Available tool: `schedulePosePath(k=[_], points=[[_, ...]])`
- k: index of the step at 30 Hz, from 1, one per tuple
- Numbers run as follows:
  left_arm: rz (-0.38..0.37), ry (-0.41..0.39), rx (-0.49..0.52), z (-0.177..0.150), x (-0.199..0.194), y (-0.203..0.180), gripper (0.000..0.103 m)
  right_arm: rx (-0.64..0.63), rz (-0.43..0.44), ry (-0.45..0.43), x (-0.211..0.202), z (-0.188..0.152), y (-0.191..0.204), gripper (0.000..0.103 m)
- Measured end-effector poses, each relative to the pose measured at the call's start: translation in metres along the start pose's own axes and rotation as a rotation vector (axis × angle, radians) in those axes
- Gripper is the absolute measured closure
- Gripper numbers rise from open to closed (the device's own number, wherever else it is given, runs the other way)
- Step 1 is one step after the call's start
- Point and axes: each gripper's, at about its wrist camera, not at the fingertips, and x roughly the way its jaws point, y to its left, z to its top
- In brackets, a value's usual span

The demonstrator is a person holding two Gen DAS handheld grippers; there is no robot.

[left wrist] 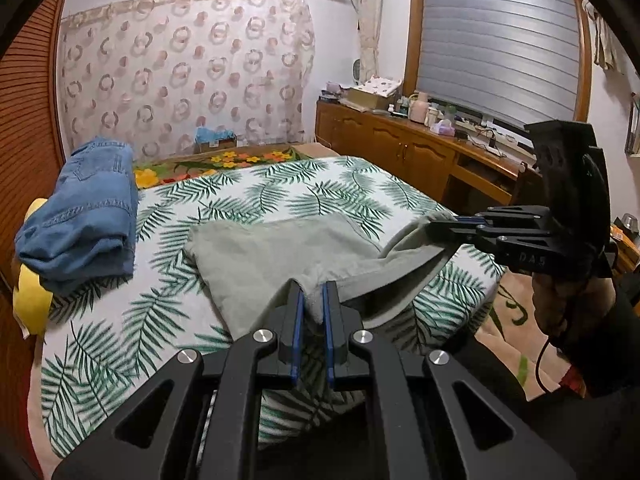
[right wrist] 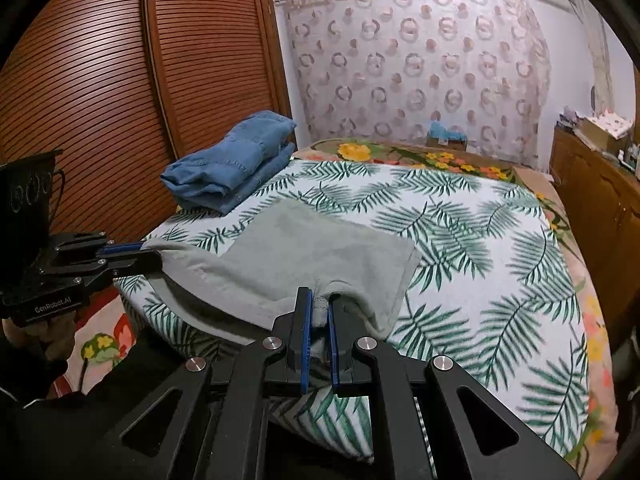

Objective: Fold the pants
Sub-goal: 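Lower the held pants end onto the folded pants with both grippers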

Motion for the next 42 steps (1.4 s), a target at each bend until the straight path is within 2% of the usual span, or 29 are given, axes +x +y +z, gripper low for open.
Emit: schedulePosePath(k=[20, 28, 42], points=[[0.056, -0.053, -0.013, 0.033, 0.029, 0.022, 0.093, 0.02, -0.042, -0.051, 0.044, 0.027, -0.019, 0.096], [0.07, 0.017, -0.029, 0.016, 0.054, 0.031, 0.093, 0.008, -0.055, 0.009, 0.074, 0.02, -0.02, 0.096], [0.085, 0.035, -0.029, 0.028, 0.071, 0.044, 0.093, 0.025, -0.044, 0.032, 0.095, 0.036, -0.03, 0.096]])
